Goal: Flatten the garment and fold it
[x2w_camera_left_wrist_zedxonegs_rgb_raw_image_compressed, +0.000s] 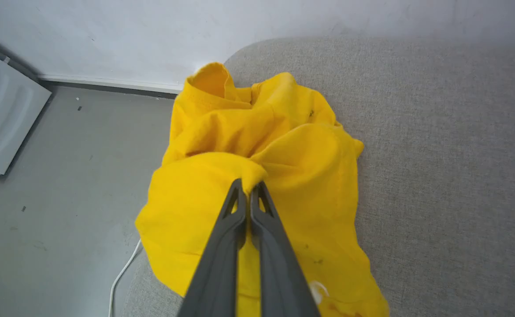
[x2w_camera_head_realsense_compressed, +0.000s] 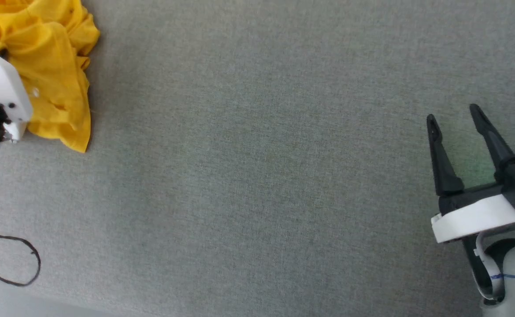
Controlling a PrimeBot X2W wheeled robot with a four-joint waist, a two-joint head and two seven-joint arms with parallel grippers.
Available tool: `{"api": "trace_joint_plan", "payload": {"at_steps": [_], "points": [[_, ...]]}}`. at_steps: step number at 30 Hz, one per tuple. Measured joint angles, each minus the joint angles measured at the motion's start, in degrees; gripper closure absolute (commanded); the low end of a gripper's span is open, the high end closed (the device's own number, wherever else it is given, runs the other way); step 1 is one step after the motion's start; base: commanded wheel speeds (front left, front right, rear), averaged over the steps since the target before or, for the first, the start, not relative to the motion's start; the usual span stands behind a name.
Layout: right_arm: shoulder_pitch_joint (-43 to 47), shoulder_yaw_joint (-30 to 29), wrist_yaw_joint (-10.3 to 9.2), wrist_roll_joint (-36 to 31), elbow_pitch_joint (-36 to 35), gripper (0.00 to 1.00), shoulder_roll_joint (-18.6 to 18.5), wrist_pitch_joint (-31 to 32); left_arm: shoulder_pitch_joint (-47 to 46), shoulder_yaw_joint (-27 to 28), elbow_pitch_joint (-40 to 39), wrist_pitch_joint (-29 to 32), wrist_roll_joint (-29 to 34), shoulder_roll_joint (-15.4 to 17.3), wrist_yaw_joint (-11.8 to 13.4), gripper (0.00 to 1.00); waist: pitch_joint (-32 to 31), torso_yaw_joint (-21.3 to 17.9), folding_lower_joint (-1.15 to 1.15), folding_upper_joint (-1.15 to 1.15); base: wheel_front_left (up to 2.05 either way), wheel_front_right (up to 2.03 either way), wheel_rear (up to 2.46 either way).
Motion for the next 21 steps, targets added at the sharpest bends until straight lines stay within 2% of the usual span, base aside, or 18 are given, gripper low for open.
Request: {"api": "trace_joint_plan", "payload": {"at_steps": [7,10,14,19,21], "points": [[0.35,-0.51,0.00,0.10,3.36,0.00,2.27,-2.34,-2.92,-1.45,-4.27,-0.47,3.21,3.33,-0.34,1.00,-5.08,-0.55,0.00,0.00,0.00,0.00,0.00],[0.93,-1.03,0.00,0.38,4.78,0.00,2.99,-3.37,-4.71,-1.70,-6.49,-0.99,4.61,4.08,0.77,1.00,-7.36,-0.99,0.00,0.00,0.00,0.00,0.00],[2.59,-1.60,0.00,0.55,6.90,0.00,4.07,-4.68,-7.76,-2.30,-9.87,-0.87,5.84,4.19,2.14,1.00,-10.54,-1.81,-0.01,0.00,0.00,0.00,0.00],[4.46,-2.57,0.00,1.43,9.21,0.00,4.58,-6.25,-11.80,-3.46,-13.08,0.90,5.98,3.90,1.92,1.00,-14.63,-3.34,-0.01,0.00,0.00,0.00,0.00],[5.32,-2.93,0.00,1.68,9.88,0.00,4.64,-6.62,-13.71,-4.24,-13.88,1.51,5.79,3.44,1.02,1.00,-16.26,-4.06,-0.01,0.00,0.00,0.00,0.00]]}}
